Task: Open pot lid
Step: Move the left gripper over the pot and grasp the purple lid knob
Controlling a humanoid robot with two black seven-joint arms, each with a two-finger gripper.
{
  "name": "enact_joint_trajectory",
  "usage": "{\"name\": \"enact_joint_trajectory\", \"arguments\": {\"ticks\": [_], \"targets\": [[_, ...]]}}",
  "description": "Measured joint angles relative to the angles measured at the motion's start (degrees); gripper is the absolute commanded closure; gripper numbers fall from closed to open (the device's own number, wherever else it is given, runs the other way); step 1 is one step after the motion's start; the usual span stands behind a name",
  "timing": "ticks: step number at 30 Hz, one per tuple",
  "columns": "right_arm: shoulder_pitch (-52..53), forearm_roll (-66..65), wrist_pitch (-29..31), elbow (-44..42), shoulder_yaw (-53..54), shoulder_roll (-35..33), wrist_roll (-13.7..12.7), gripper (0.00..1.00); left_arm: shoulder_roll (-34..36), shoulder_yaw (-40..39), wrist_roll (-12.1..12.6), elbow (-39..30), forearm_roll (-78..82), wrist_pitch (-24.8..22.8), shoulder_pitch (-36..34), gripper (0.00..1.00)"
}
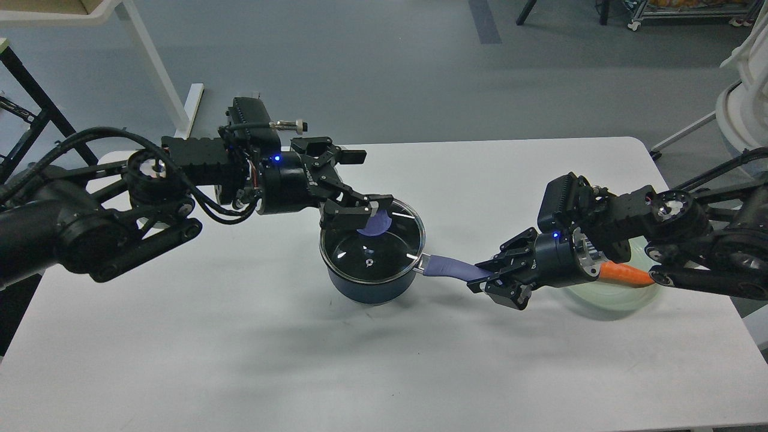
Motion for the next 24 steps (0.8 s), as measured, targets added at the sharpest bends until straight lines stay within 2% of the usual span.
{"name": "enact_joint_trajectory", "arguments": {"ticks": [11, 20, 21, 22, 24], "targets": [[-0.1, -0.1, 0.0, -0.3, -0.1, 0.2, 0.0, 0.68, -7.2, 3.4, 0.0, 7.3, 7.0, 1.4, 0.0, 0.01], [-0.1, -0.1, 0.0, -0.4, -0.1, 0.4, 0.0, 0.66, -8.0, 3.5, 0.0, 9.4, 7.6, 1.5, 3.2, 0.05], [-0.1, -0.1, 0.0, -0.4, -0.1, 0.5, 0.0, 0.66, -8.0, 3.5, 0.0, 9.4, 7.6, 1.6, 3.5, 0.08], [-0.1, -0.1, 0.0, -0.4, -0.1, 0.6, 0.0, 0.66, -8.0, 3.5, 0.0, 9.5, 7.6, 1.6, 3.6, 0.17], [-0.1, -0.1, 0.0, -0.4, -0.1, 0.8, 0.0, 0.66, -8.0, 3.5, 0.0, 9.5, 7.6, 1.8, 3.8, 0.42]]}}
